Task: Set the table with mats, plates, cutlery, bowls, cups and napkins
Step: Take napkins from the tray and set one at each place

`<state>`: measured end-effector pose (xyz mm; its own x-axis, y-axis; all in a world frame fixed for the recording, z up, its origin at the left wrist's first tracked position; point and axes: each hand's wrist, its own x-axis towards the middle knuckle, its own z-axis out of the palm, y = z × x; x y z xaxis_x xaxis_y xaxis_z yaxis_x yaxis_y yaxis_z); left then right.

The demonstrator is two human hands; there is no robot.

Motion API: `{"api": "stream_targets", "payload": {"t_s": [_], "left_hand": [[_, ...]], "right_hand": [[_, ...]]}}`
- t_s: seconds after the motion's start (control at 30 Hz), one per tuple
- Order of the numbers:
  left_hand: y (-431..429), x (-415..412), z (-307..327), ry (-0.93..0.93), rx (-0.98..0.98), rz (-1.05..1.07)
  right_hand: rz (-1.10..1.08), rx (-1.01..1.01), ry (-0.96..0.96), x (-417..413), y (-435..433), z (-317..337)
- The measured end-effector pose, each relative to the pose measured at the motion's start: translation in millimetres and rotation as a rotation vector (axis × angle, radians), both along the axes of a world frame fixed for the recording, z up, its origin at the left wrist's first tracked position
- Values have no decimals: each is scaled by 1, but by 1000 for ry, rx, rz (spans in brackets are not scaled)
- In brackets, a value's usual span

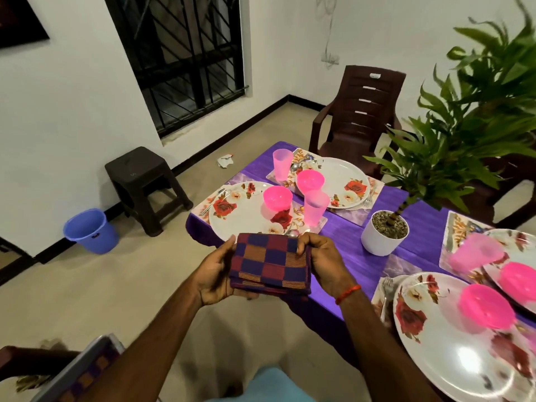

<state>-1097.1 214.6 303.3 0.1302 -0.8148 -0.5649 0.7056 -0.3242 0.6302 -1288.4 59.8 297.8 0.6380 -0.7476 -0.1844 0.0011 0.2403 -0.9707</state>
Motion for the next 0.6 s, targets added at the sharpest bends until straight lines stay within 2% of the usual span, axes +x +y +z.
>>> {"api": "stream_targets", "payload": {"t_s": [0.07,0.2,0.33,0.43,0.53,0.6], "left_hand": [[-2,2,-2,7,-8,-112],[-14,7,-3,-152,-14,-212],[-25,11,-10,-183,-39,-145],[-33,14,-17,-189,-47,-109],[-40,18,-24,-212,-36,-112],[-45,20,-29,-204,-25,-128]], "right_hand": [[-30,-10,19,1,2,-1],[-170,66,7,2,6,1],[-281,282,-12,-2,11,0],[-274,385,68,-3,17,-11],[-166,328,177,-3,30,-17],[-165,287,163,-2,38,-19]]}}
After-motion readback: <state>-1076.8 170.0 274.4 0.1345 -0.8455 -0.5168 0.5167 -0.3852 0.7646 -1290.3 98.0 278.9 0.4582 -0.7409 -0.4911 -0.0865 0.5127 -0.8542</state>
